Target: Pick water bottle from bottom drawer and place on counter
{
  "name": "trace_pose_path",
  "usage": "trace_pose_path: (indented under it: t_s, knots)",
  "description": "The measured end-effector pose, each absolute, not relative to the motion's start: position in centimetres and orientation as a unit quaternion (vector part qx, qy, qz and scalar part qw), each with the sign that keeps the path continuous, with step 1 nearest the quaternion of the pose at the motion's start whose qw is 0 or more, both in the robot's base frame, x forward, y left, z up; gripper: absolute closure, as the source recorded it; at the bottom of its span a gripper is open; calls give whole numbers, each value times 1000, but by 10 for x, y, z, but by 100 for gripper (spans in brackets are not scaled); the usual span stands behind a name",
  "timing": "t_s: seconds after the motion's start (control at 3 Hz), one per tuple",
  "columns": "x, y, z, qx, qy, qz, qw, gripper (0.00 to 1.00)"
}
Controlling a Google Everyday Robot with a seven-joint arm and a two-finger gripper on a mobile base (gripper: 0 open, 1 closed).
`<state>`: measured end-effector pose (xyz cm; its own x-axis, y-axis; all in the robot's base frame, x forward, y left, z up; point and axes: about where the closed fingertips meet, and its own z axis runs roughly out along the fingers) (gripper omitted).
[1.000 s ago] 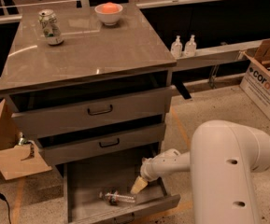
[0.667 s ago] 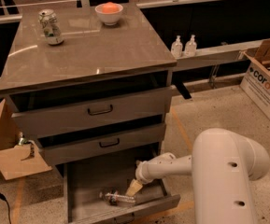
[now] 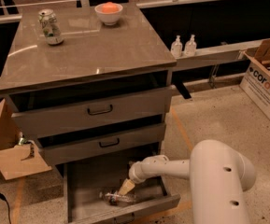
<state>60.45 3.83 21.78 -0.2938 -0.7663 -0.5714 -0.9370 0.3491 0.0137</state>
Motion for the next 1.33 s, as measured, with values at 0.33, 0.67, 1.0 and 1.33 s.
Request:
trace_pose_path:
  t_s: [0.33, 0.67, 1.0, 1.33]
  knots:
    - [609, 58, 203, -538, 783, 196, 242, 0]
    - [602, 80, 181, -540, 783, 198, 237, 0]
    - [599, 88, 163, -536, 791, 187, 227, 0]
    - [590, 92, 148, -542, 795, 174, 210, 0]
